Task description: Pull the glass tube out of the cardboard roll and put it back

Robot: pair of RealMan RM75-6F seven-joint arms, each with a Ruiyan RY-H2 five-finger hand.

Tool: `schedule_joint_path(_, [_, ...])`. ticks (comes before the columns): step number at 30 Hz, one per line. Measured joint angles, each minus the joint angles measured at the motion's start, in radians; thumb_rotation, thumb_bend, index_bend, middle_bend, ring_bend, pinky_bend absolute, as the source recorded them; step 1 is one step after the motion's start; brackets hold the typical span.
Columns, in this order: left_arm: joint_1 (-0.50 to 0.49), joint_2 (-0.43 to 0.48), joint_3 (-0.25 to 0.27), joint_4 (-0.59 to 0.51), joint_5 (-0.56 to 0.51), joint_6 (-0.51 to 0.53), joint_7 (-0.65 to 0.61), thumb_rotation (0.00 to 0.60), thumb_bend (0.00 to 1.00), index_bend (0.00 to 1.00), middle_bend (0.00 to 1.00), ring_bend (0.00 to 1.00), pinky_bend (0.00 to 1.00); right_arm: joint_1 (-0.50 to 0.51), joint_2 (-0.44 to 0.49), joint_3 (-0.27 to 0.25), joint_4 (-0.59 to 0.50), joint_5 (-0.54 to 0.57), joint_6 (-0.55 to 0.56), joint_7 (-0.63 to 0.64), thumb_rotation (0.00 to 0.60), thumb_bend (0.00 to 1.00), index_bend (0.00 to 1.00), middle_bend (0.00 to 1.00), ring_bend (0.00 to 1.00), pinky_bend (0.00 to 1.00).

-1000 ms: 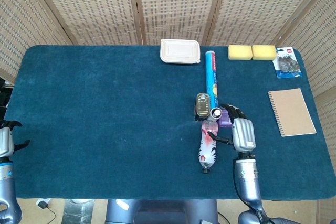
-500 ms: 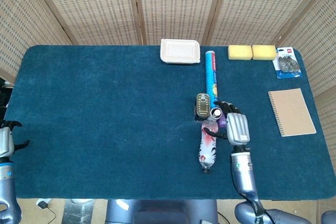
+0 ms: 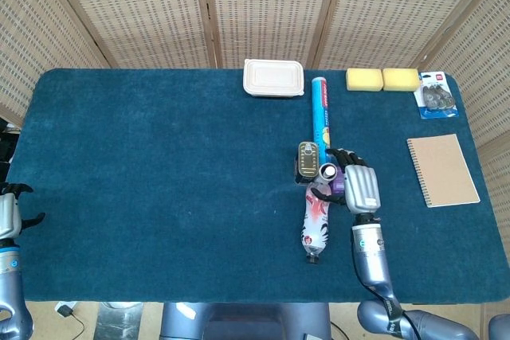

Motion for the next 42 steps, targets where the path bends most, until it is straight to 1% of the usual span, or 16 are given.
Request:
schedule_joint_path(7, [0.001, 0.001, 0.000, -0.001, -0.001, 0.000, 0.001, 0.599, 0.11, 0.40, 0.37, 0.20, 0.29, 0.004, 0.007, 0.008, 0.018, 0.016, 0.001, 0.012, 0.475, 0.15, 0.27, 0.31, 0.27, 0.33])
schedule_joint_path(10, [0.001, 0.001, 0.000, -0.002, -0.001, 0.000, 0.001, 0.599, 0.11, 0.40, 0.37, 0.20, 0.29, 0.006, 0.013, 0.012, 0.024, 0.024, 0.001, 0.011, 0.517, 0.15, 0.28, 0.31, 0.28, 0.34])
schedule_joint_path(21, [0.002, 0.001, 0.000, -0.003, -0.001, 0.001, 0.000, 0.599, 0.11, 0.40, 0.37, 0.20, 0.29, 0.006, 0.018, 0.003, 0.024, 0.043, 0.006, -0.002, 0.546, 0.15, 0.29, 0.32, 0.30, 0.35])
schedule_joint_path(27, [0.002, 0.002, 0.000, -0.003, -0.001, 0.001, 0.000, 0.599, 0.11, 0.40, 0.37, 0.20, 0.29, 0.006, 0.016, 0.001, 0.026, 0.052, 0.008, -0.005, 0.598, 0.15, 0.33, 0.34, 0.31, 0.38])
schedule_joint_path(35, [0.003, 0.002, -0.001, -0.004, -0.001, 0.001, -0.001, 0.599, 0.11, 0.40, 0.37, 0.20, 0.29, 0.006, 0.011, 0.000, 0.030, 0.060, 0.016, -0.010, 0.600, 0.16, 0.37, 0.37, 0.33, 0.40])
schedule_joint_path(42, [0.003, 0.002, -0.001, -0.005, -0.001, 0.001, -0.001, 0.600, 0.11, 0.40, 0.37, 0.20, 0.29, 0.013, -0.017, -0.006, 0.042, 0.056, 0.032, -0.031, 0.600, 0.16, 0.44, 0.43, 0.36, 0.42])
